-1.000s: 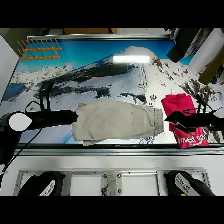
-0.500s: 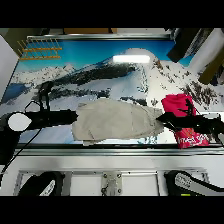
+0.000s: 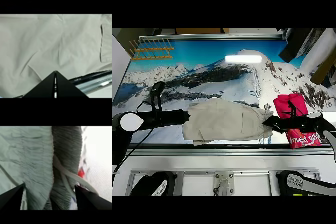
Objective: Fold the clothes and pants, and hang the long-sleeved shirts on hangers.
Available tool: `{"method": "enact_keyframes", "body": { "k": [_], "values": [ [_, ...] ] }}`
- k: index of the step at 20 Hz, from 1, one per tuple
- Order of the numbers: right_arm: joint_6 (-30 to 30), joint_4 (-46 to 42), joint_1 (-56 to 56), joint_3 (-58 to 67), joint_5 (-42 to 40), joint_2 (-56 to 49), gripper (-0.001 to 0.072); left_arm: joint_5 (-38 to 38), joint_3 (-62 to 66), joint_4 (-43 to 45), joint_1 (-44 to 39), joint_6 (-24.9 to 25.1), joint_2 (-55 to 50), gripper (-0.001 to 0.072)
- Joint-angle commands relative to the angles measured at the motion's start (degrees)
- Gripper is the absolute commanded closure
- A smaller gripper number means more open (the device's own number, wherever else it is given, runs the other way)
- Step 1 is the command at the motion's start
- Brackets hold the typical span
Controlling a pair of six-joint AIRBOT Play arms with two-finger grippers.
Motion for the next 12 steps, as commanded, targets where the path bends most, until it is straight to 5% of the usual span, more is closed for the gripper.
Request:
{"method": "enact_keyframes", "body": {
  "k": [1, 10, 12],
  "values": [
    [0.44, 0.24, 3.15, -0.07, -0.52, -1.81, -0.0002, 0.00, 0.02, 0.00, -0.04, -0.07, 0.04, 0.0700],
    [1.03, 7.56, 10.32, -0.02, -4.55, -2.16, 0.0035, 0.04, 0.02, 0.02, -0.04, -0.04, 0.04, 0.0700],
    [-0.74, 7.78, 12.22, 0.00, -4.87, -2.16, 0.0501, 0.11, 0.04, 0.02, -0.04, -0.04, 0.04, 0.0700]
  ]
}}
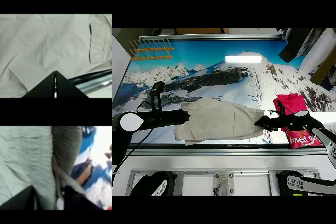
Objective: Fold the clothes and pants, and hang the long-sleeved shirts on hangers.
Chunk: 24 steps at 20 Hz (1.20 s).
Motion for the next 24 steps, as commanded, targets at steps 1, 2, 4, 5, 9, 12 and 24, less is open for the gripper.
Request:
{"method": "enact_keyframes", "body": {
  "k": [1, 2, 4, 5, 9, 12, 24],
  "values": [
    [-2.75, 2.99, 3.37, 0.20, 0.28, 0.17, 0.0567, 0.09, 0.02, 0.02, -0.04, 0.09, 0.02, 0.0700],
    [-3.72, 3.13, 4.11, 0.26, 0.28, 0.17, 0.0647, 0.07, 0.02, 0.02, -0.04, 0.09, 0.02, 0.0700],
    [-4.57, 3.04, 5.31, 0.87, 0.28, 0.24, 0.0698, 0.09, 0.04, 0.02, -0.04, 0.07, 0.02, 0.0701],
    [-4.55, 3.04, 5.68, 1.70, 0.31, 0.42, 0.0699, 0.09, 0.02, 0.02, -0.04, 0.09, 0.02, 0.0700],
    [1.16, 2.21, 4.11, 11.15, 0.07, 4.28, 0.0700, 0.24, 0.02, 0.09, -0.04, 0.09, 0.02, 0.0700],
    [12.55, -1.97, -0.96, 22.56, -4.31, 9.25, 0.0700, 0.26, 0.00, 0.17, -0.04, 0.11, 0.02, 0.0700],
    [52.50, -37.94, -25.64, 20.98, 3.98, 34.45, 0.0701, 2.58, 0.00, 0.22, -0.04, 0.13, 0.02, 0.0700]
  ]
}}
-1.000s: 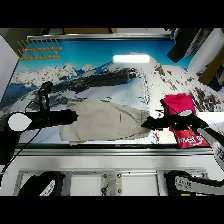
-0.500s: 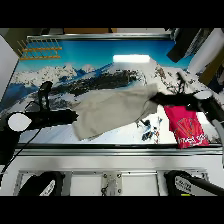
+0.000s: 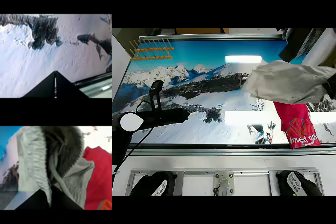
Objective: Fold the clothes and pants, and hang the long-sleeved shirts on hangers.
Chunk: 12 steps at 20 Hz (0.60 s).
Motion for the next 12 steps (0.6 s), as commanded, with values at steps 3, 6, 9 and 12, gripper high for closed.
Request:
{"method": "enact_keyframes", "body": {
  "k": [3, 6, 9, 12],
  "values": [
    [18.34, -17.51, -2.89, -9.75, 12.31, 12.81, 0.0700, 0.55, 0.00, 0.07, -0.04, 0.02, 0.02, 0.0700],
    [21.75, -19.76, -2.89, -17.46, 16.87, 19.06, 0.0700, 0.42, 0.00, 0.07, -0.04, 0.02, 0.02, 0.0700],
    [21.92, -19.71, -2.89, -24.22, 17.42, 22.34, 0.0700, 0.31, 0.00, 0.07, -0.04, 0.02, 0.02, 0.0700],
    [19.93, -19.76, -2.89, -26.80, 17.16, 22.25, 0.0676, -0.04, 0.00, 0.07, -0.04, 0.02, 0.02, 0.0700]
  ]
}}
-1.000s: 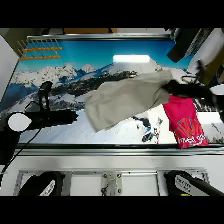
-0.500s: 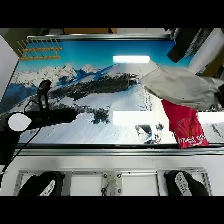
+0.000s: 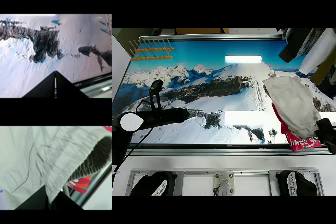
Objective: Fold the clothes and pants, and hang the long-sleeved shirts on hangers.
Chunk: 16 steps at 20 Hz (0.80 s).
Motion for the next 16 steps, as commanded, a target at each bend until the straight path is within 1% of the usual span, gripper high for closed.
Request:
{"method": "enact_keyframes", "body": {
  "k": [1, 2, 3, 5, 7, 8, 9, 11, 12, 13, 16],
  "values": [
    [-3.72, -1.05, -0.04, -3.48, 0.11, 1.07, 0.0501, -0.28, 0.00, 0.04, -0.04, 0.02, 0.02, 0.0700],
    [-8.11, -1.18, -0.07, -3.19, -0.61, 0.87, 0.0233, -0.26, 0.00, 0.04, -0.04, 0.02, 0.02, 0.0700],
    [-11.93, -1.75, -0.09, -2.43, -1.07, 0.68, 0.0127, -0.28, 0.00, 0.02, -0.04, 0.02, 0.02, 0.0700],
    [-19.47, -3.80, -0.09, 1.51, -1.16, 0.22, 0.0130, -0.28, 0.00, 0.02, -0.02, 0.02, 0.02, 0.0700],
    [-24.96, -3.87, 0.00, 6.75, -1.46, -0.37, 0.0129, -0.20, 0.00, 0.02, -0.04, 0.02, 0.02, 0.0700],
    [-26.80, -0.87, 0.11, 8.94, -1.44, -0.70, 0.0130, -0.02, 0.00, 0.00, -0.04, 0.02, 0.02, 0.0700],
    [-29.31, 4.42, 0.33, 10.08, -1.46, -0.98, 0.0129, 0.33, 0.00, 0.00, -0.04, 0.02, 0.02, 0.0700],
    [-36.37, 17.33, 2.89, 10.23, -0.85, -1.53, 0.0130, 1.73, 0.00, -0.02, -0.04, 0.00, 0.02, 0.0700],
    [-38.56, 21.70, 5.60, 10.21, -0.61, -2.23, 0.0130, 2.27, 0.00, -0.02, -0.04, 0.00, 0.02, 0.0700],
    [-39.30, 23.45, 9.20, 10.21, -0.72, -3.10, 0.0131, 2.78, 0.00, -0.02, -0.04, 0.00, 0.02, 0.0701],
    [-41.35, 23.43, 21.75, 10.21, -2.34, -6.95, 0.0132, 6.99, 0.00, -0.02, -0.04, 0.00, 0.02, 0.0700]
  ]
}}
